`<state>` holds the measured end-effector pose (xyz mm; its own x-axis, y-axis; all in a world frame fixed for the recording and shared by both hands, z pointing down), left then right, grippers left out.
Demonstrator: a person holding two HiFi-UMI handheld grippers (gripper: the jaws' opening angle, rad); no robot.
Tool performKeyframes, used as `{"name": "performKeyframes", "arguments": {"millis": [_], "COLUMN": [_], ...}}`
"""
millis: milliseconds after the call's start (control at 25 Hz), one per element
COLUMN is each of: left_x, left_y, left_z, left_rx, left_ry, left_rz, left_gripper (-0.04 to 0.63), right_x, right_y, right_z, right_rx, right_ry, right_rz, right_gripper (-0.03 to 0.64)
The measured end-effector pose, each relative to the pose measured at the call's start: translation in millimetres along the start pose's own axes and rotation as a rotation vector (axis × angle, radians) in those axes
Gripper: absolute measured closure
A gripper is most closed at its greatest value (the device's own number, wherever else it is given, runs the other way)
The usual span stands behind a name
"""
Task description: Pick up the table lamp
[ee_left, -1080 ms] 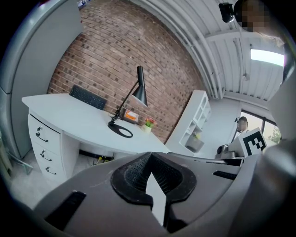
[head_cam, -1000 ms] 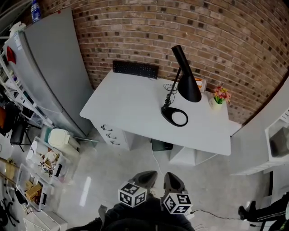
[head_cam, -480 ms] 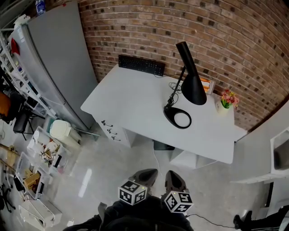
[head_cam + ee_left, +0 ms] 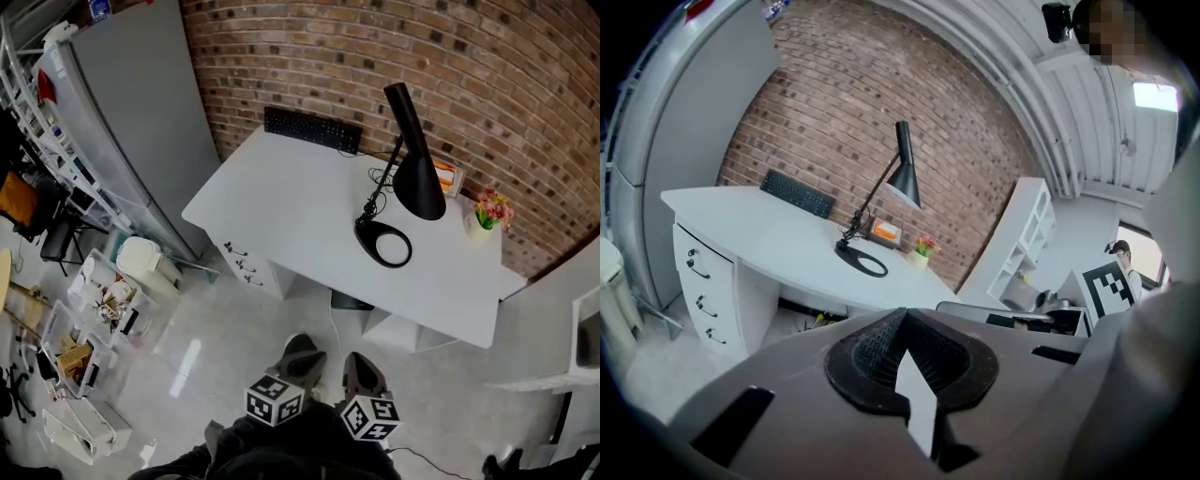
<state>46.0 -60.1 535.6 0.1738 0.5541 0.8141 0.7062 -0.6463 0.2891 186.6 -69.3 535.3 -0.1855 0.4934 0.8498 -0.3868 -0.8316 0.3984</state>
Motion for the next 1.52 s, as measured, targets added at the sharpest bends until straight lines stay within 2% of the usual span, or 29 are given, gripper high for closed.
{"name": "performKeyframes", "arguments": {"millis": [320,880,1200,1520], "left_x": [-18,-92,-141,-179], "left_y": [19,77,113,149], "left_z": [-13,-72,-112,-138], "left_rx": [0.028,0.075,0.111,0.186], "left_ry": [-0.002,0.025,0.060,0.099], "left_rz": [-0.004,-0.006,0.002,-0.015], "left_gripper": [0.592,0.592,0.592,0.592], "right_x": [-12,-67,-102,-126], "right_y": [20,106,154,182], "right_z": [2,10,25,39], "right_rx": [0.008,0.039,0.102,0.200], "right_ry": [0.009,0.021,0.037,0.056], "right_rz": [0.000,0.015,0.064,0.103], "right_gripper": [0.604,0.604,0.604,0.604]}}
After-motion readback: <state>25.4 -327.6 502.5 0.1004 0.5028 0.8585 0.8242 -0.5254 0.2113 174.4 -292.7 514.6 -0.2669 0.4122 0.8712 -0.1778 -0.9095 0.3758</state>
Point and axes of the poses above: the fingertips, and each gripper's own axes: y forward along the fingers, z to its right, x out of its underside, the point moved 7 cm from there along -y, backward along the fingers, and after that the axes turned 7 degrees about x, right-handed, at the moved point
